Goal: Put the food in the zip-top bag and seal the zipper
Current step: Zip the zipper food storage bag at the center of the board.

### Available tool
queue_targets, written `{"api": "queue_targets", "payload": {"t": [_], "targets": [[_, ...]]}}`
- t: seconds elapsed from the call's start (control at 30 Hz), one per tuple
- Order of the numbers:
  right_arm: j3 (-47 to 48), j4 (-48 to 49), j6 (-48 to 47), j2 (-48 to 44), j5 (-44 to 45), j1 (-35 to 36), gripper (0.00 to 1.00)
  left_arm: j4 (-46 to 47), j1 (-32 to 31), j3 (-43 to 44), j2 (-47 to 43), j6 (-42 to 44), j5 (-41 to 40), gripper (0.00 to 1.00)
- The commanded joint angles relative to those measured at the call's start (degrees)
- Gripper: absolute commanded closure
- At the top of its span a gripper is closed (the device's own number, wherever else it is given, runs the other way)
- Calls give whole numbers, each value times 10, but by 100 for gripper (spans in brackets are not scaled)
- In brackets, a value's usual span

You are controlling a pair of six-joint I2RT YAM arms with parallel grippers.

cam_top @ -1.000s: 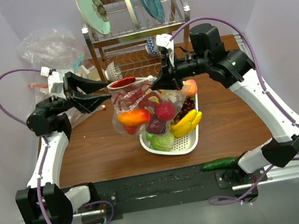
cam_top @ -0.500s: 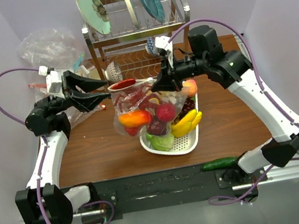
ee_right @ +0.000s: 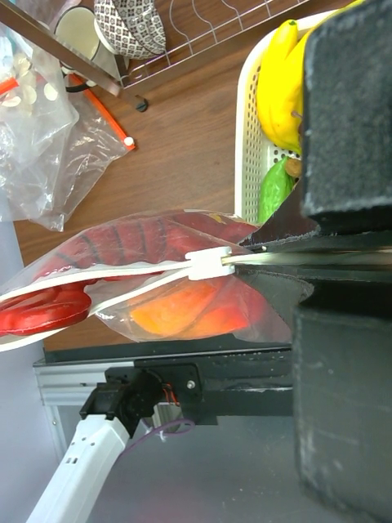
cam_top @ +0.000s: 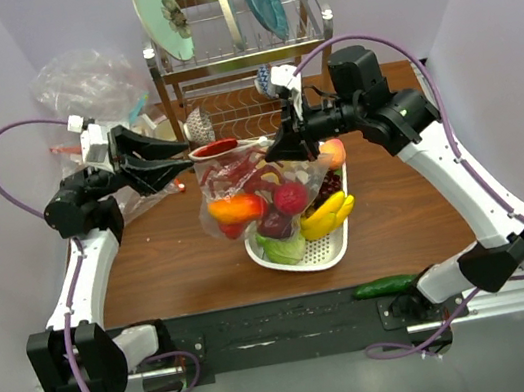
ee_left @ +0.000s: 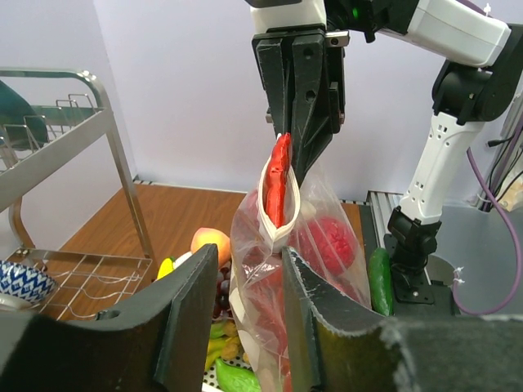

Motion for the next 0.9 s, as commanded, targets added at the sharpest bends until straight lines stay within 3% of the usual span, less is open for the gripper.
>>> {"api": "queue_targets", "payload": {"t": [0.0, 0.23, 0.57, 0.67, 0.73, 0.87], "targets": [[14, 37, 8, -4, -22, -1, 100, 186, 5, 18, 9, -2, -9, 60], [20, 33, 7, 6, -22, -1, 100, 247, 6, 25, 17, -51, -9, 55], [17, 32, 6, 9, -23, -1, 100, 274, 6, 31, 18, -79, -8, 59], [18, 34, 6, 9, -25, -1, 100, 278, 6, 32, 21, -82, -4, 69], [17, 33, 6, 9, -25, -1, 100, 283, 5, 33, 23, -87, -3, 83], [17, 31, 6, 8, -25, -1, 100, 305, 6, 35, 32, -110, -5, 93]]}}
